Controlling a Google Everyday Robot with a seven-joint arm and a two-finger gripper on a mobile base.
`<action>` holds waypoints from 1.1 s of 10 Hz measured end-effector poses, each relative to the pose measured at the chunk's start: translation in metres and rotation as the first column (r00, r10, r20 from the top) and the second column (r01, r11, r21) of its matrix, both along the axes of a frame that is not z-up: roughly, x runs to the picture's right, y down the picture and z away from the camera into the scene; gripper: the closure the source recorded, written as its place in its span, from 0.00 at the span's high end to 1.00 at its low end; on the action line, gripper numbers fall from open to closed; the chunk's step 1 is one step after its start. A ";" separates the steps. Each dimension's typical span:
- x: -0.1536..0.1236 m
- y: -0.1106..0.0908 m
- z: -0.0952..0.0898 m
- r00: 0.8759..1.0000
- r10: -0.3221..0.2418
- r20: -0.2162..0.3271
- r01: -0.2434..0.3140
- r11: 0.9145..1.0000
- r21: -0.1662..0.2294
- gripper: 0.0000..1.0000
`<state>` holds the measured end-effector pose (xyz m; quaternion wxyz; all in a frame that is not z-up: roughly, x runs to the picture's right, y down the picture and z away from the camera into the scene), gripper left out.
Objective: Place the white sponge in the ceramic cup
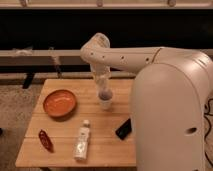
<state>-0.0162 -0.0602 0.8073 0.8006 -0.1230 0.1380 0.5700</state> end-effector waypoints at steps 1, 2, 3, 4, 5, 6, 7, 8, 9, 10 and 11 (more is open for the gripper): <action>0.003 0.006 0.005 1.000 0.006 -0.002 -0.006 1.000 0.002 0.15; 0.007 0.014 0.012 1.000 0.013 -0.008 -0.013 1.000 0.001 0.24; 0.011 0.023 0.020 1.000 0.021 -0.014 -0.021 1.000 0.000 0.35; 0.013 0.028 0.023 0.999 0.028 -0.018 -0.028 1.000 -0.001 0.45; 0.018 0.031 0.024 0.999 0.035 -0.025 -0.035 0.999 -0.003 0.55; 0.024 0.034 0.025 0.998 0.044 -0.036 -0.044 0.999 -0.004 0.66; 0.028 0.035 0.025 0.998 0.049 -0.044 -0.049 0.999 -0.003 0.75; 0.030 0.036 0.025 0.998 0.051 -0.048 -0.052 0.999 -0.002 0.79; 0.031 0.036 0.025 0.997 0.052 -0.053 -0.052 0.999 0.001 0.80; 0.030 0.035 0.025 0.997 0.052 -0.053 -0.051 0.999 0.006 0.80; 0.030 0.036 0.026 0.997 0.052 -0.052 -0.052 0.999 0.010 0.80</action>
